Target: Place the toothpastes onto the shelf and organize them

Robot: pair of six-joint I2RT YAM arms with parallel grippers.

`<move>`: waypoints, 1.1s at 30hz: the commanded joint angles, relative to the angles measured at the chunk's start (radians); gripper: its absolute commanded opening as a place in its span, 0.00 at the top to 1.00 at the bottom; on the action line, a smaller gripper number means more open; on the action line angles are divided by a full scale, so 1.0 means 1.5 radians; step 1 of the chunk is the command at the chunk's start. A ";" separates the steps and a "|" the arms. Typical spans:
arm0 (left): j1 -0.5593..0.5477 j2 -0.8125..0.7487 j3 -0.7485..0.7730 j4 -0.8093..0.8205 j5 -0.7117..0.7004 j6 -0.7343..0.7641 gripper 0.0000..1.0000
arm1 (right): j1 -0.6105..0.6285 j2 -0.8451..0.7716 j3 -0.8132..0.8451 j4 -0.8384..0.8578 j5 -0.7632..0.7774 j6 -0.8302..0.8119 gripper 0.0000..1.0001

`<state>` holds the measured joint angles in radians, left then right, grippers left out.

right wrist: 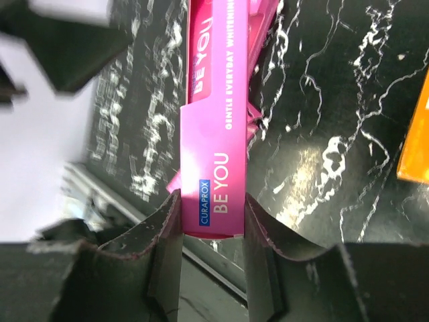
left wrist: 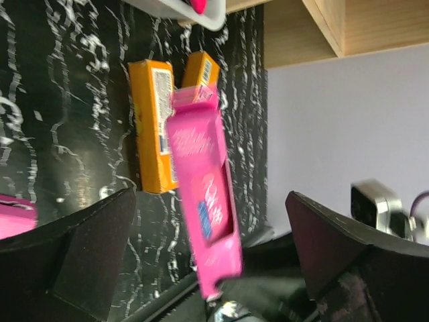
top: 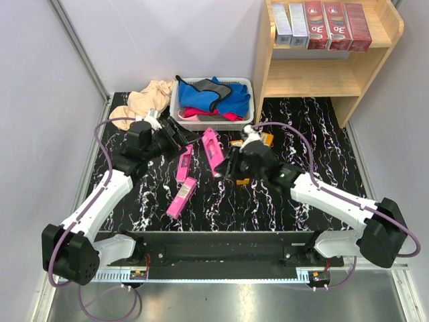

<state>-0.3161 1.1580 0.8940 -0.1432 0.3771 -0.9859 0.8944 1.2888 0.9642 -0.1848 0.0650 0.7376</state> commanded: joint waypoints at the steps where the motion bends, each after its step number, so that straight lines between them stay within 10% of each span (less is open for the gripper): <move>1: 0.003 -0.028 0.027 -0.081 -0.071 0.071 0.01 | -0.097 -0.047 -0.059 0.146 -0.196 0.085 0.75; 20: 0.003 -0.008 0.011 -0.074 -0.055 0.075 0.01 | -0.568 -0.086 -0.243 0.657 -0.721 0.431 0.74; 27: 0.003 -0.001 0.012 -0.073 -0.056 0.077 0.01 | -0.724 0.001 -0.280 0.963 -0.791 0.651 0.75; 33: 0.003 0.011 0.017 -0.070 -0.053 0.079 0.01 | -0.735 0.074 -0.241 1.006 -0.798 0.680 0.77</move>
<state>-0.3157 1.1603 0.9012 -0.2913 0.3084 -0.8864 -0.2058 1.3655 0.5426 1.1400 -1.0828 1.6806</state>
